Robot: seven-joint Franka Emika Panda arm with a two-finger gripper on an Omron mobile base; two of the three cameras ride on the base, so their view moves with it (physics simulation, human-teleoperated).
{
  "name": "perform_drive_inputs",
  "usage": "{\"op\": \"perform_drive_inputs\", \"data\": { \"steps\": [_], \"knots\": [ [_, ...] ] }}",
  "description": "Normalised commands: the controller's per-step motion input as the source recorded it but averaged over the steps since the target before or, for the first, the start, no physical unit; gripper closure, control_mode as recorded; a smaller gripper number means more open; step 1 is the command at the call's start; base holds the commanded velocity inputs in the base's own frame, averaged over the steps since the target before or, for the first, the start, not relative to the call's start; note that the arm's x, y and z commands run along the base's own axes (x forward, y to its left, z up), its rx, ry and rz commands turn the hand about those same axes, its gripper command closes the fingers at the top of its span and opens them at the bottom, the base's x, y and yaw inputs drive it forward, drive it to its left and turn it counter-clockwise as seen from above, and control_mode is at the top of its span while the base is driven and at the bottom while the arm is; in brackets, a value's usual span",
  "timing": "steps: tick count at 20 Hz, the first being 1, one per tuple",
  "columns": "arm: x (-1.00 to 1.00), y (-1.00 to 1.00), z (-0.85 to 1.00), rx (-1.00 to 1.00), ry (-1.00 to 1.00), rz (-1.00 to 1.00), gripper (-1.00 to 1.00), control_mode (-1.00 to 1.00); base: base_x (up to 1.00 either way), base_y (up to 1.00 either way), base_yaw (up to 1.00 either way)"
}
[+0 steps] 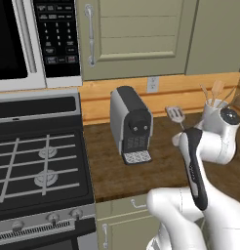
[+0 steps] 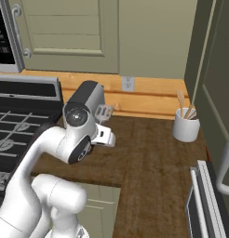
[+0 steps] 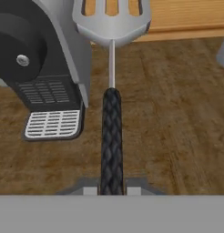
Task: Put the lemon and squash in the pot. Retrieve the spatula and lightly stir the vegetables in the pot.
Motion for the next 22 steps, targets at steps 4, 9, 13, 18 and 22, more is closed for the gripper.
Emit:
{"op": "perform_drive_inputs", "data": {
  "steps": [4,9,13,18,22],
  "knots": [
    [-0.78,0.19,1.0,0.04,-0.05,0.0,1.0,-1.0,0.0,0.0,0.0],
    [-0.36,0.46,1.0,0.01,0.0,0.09,1.0,-1.0,0.0,0.0,0.0],
    [-0.35,0.56,0.96,0.0,0.0,0.15,1.0,-1.0,0.0,0.0,0.0],
    [-0.3,0.44,0.79,0.0,0.1,0.16,1.0,-1.0,0.0,0.0,0.0],
    [-0.22,0.16,0.31,-0.02,0.12,0.12,1.0,-1.0,0.0,0.0,0.0]
  ]
}}
